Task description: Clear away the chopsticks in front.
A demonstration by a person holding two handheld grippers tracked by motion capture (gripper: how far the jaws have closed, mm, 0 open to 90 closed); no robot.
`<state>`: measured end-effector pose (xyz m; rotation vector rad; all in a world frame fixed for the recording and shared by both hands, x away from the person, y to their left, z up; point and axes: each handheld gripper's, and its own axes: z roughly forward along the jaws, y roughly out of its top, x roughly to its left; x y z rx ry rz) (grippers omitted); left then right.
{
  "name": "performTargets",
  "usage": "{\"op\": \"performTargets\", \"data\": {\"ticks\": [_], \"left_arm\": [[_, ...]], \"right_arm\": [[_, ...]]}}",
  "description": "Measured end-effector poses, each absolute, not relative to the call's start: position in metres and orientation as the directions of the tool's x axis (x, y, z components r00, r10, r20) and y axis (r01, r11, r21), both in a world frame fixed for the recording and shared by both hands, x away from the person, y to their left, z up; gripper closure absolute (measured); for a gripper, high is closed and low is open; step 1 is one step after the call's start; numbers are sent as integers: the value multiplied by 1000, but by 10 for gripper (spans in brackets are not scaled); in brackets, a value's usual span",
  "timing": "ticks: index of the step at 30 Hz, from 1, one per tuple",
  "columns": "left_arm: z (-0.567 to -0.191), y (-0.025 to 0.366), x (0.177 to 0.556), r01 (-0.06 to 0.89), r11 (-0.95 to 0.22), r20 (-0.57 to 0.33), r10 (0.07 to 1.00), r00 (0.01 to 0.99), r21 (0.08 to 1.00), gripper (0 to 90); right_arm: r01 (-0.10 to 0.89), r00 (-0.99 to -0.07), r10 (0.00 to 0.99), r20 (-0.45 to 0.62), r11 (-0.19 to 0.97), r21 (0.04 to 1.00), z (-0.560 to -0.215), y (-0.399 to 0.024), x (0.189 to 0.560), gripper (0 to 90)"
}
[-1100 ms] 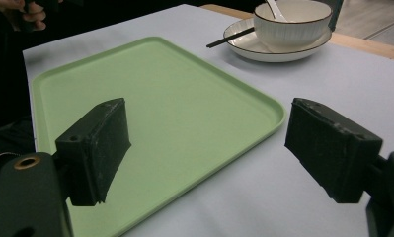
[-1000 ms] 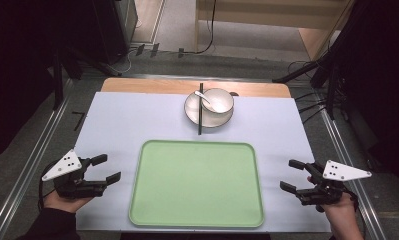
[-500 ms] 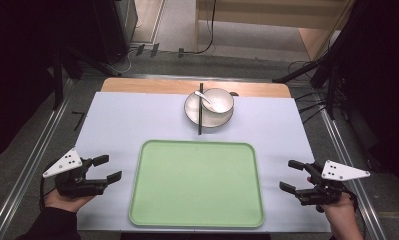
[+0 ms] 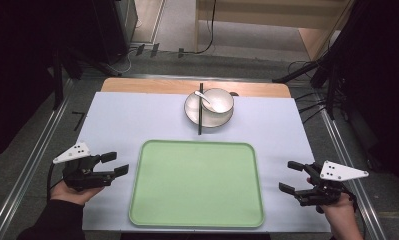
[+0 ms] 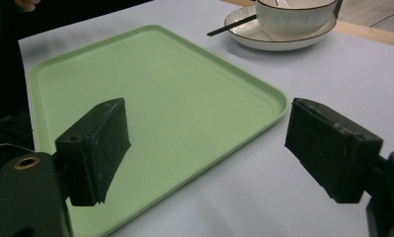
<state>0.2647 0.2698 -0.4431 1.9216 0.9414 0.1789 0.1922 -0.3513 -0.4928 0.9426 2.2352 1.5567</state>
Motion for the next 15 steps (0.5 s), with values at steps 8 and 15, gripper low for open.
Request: {"op": "performTargets", "data": {"ticks": [8, 15], "left_arm": [[-437, 242, 294, 611, -306, -269, 694, 668, 730, 307], [-430, 218, 316, 628, -322, -269, 699, 663, 708, 302]], "right_arm": [[369, -749, 646, 150, 218, 903, -494, -352, 192, 174], [372, -749, 646, 148, 225, 900, -494, -352, 192, 174]]}}
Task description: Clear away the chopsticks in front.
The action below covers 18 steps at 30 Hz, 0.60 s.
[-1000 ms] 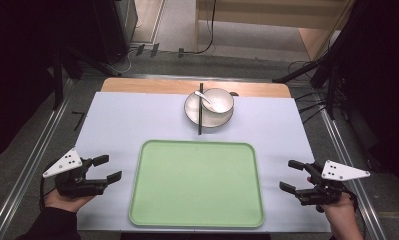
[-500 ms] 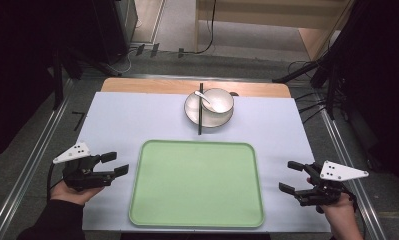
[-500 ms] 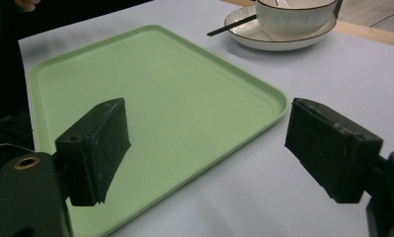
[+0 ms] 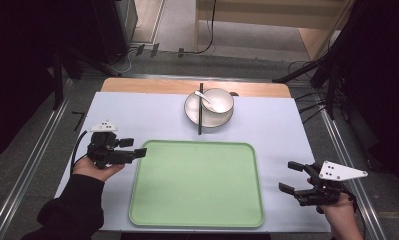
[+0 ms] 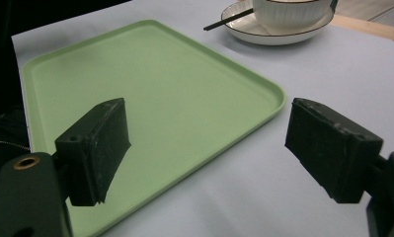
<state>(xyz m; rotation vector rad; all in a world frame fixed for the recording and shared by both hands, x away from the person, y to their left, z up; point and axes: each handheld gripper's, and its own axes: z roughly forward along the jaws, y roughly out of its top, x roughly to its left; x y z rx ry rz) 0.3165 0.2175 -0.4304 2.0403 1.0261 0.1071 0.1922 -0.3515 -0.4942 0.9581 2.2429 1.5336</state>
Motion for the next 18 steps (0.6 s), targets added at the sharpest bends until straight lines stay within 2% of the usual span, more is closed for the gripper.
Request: {"op": "performTargets", "data": {"ticks": [18], "left_arm": [[-420, 164, 366, 648, -378, -255, 700, 668, 661, 316]], "right_arm": [[383, -747, 647, 153, 231, 894, -495, -351, 192, 174]]}}
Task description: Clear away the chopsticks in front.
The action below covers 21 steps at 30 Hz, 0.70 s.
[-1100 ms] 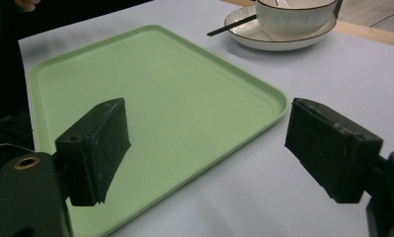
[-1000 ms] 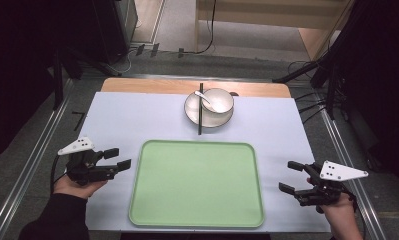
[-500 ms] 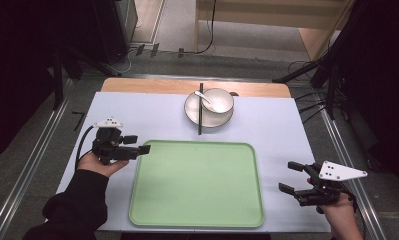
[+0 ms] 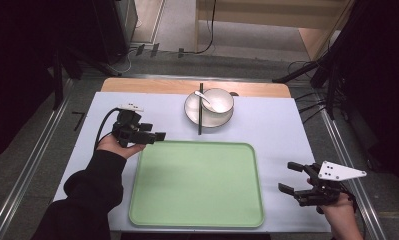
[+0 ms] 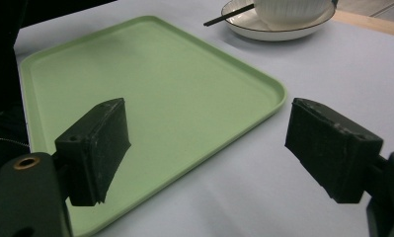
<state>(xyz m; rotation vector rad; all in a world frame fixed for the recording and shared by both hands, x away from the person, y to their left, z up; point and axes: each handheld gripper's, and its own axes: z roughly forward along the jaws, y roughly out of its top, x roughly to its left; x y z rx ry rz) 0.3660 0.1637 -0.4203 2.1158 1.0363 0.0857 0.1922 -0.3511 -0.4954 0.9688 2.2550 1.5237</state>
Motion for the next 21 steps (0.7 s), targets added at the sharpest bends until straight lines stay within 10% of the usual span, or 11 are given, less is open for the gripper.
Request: {"op": "performTargets", "data": {"ticks": [21], "left_arm": [[-425, 83, 423, 656, -395, -229, 718, 658, 643, 328]], "right_arm": [[377, -751, 644, 147, 235, 896, -495, -351, 192, 174]]}}
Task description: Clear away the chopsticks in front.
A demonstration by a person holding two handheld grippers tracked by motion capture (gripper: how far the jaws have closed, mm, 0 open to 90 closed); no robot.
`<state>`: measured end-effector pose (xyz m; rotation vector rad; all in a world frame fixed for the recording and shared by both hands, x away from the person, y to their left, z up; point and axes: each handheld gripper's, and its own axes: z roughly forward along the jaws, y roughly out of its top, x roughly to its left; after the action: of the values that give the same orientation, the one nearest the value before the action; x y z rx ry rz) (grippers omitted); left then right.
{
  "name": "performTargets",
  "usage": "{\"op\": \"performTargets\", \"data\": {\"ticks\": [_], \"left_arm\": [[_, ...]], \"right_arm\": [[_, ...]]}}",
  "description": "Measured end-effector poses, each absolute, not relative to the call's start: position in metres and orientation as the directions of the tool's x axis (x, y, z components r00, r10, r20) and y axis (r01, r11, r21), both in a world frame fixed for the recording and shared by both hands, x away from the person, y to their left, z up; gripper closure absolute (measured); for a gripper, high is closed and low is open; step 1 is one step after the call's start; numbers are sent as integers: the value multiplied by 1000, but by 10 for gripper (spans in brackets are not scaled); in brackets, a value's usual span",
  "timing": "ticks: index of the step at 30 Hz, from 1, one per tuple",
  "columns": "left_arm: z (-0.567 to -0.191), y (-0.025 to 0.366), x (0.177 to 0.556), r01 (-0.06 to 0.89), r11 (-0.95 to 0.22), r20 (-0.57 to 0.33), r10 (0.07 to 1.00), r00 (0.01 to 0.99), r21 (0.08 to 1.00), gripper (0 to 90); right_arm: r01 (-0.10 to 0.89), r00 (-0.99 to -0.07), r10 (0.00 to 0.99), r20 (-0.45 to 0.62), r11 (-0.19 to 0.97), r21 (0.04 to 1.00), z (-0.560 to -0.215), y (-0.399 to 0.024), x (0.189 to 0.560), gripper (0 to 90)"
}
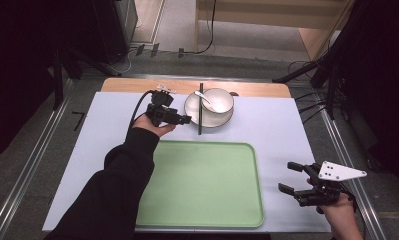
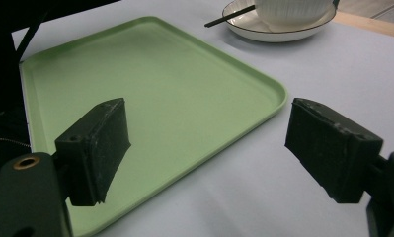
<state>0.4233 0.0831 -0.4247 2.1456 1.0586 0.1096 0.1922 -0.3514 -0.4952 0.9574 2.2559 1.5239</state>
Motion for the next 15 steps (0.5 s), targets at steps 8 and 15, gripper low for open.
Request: {"op": "performTargets", "data": {"ticks": [8, 15], "left_arm": [[-432, 63, 443, 671, -396, -218, 738, 639, 627, 330], [-452, 44, 460, 694, -380, -216, 763, 609, 612, 338]], "right_arm": [[374, -749, 646, 147, 229, 899, -495, -352, 191, 174], [384, -745, 649, 154, 228, 895, -495, -354, 189, 174]]}}
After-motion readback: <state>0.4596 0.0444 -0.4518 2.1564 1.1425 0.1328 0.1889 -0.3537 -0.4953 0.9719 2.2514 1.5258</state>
